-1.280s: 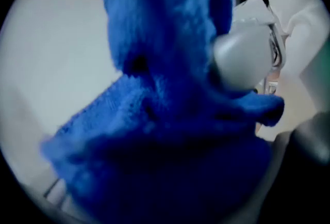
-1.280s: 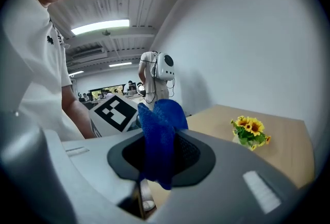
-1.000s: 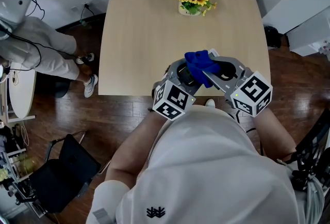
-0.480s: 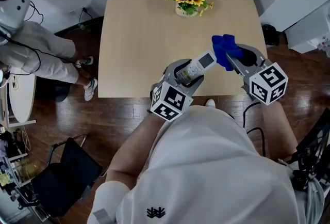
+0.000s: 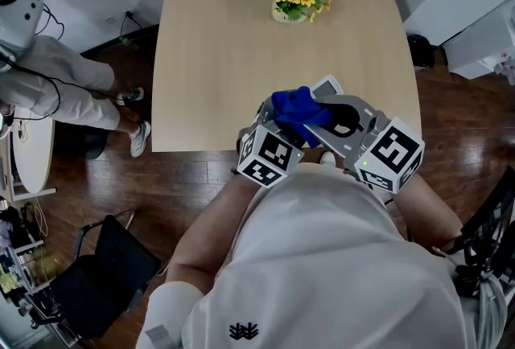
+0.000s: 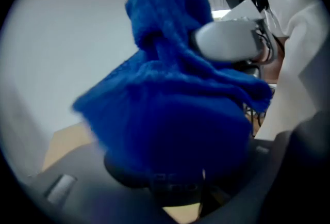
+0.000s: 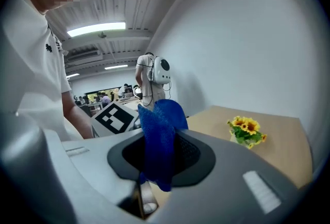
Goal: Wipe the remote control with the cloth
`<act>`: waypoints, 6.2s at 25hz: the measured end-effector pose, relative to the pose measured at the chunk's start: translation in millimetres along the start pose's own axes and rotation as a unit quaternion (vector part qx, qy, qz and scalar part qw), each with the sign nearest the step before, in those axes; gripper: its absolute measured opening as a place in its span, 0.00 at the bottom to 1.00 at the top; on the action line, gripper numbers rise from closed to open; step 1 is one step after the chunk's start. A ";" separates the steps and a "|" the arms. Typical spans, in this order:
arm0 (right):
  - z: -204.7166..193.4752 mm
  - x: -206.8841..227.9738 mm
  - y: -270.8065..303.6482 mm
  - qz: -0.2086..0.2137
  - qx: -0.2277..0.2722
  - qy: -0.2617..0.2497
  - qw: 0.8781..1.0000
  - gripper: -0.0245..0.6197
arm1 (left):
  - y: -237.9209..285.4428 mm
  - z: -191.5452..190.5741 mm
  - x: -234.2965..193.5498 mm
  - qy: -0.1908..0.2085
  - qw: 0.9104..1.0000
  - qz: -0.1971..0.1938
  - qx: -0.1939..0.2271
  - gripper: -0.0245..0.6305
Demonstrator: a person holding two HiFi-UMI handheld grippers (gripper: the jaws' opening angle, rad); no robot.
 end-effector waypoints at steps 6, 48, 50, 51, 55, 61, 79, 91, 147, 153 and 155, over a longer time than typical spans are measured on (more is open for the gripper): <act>-11.1 9.9 6.9 -0.015 -0.016 0.001 1.000 0.17 | -6.4 -0.1 -2.9 -0.002 1.000 0.003 0.002 0.46; -127.5 94.1 -151.2 -0.264 -0.085 0.144 0.950 0.17 | 161.2 -122.1 -59.9 -0.087 0.984 -0.032 -0.152 0.46; -130.9 92.1 -162.7 -0.274 -0.086 0.152 0.946 0.17 | 167.9 -128.3 -60.3 -0.086 0.983 -0.031 -0.159 0.46; -132.4 91.0 -167.6 -0.277 -0.087 0.156 0.944 0.17 | 169.8 -131.0 -59.8 -0.087 0.983 -0.031 -0.161 0.46; -135.9 89.3 -182.3 -0.285 -0.084 0.166 0.940 0.17 | 173.7 -138.3 -58.6 -0.092 0.981 -0.025 -0.168 0.46; -142.2 88.0 -192.6 -0.277 -0.078 0.173 0.942 0.17 | 175.6 -146.1 -56.7 -0.091 0.977 -0.013 -0.193 0.46; -169.0 87.6 -190.3 -0.138 -0.049 0.165 0.975 0.17 | 55.6 -121.8 35.1 -0.147 0.969 0.108 -0.168 0.52; -183.4 33.2 -163.4 -0.110 -0.058 0.140 0.982 0.17 | -38.8 -96.0 109.9 -0.162 0.978 0.084 -0.097 0.47; -156.0 -319.4 -311.5 -0.216 -0.013 0.023 0.976 0.17 | -236.9 -2.5 383.6 -0.105 0.988 -0.058 0.094 0.41; -159.2 -324.5 -312.5 -0.212 -0.015 0.021 0.977 0.17 | -240.7 -3.3 389.1 -0.102 0.989 -0.055 0.095 0.41; -158.6 -322.0 -313.3 -0.211 -0.015 0.021 0.977 0.17 | -240.1 -1.0 388.6 -0.103 0.988 -0.057 0.102 0.41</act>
Point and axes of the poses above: the fingertips, and each gripper's own axes: y forward along the fingers, x to its right, z out of its top, the point moved 8 cm from there along -y, backward along the fingers, and after that the axes turned 2 degrees about x, right-handed, at the moved point
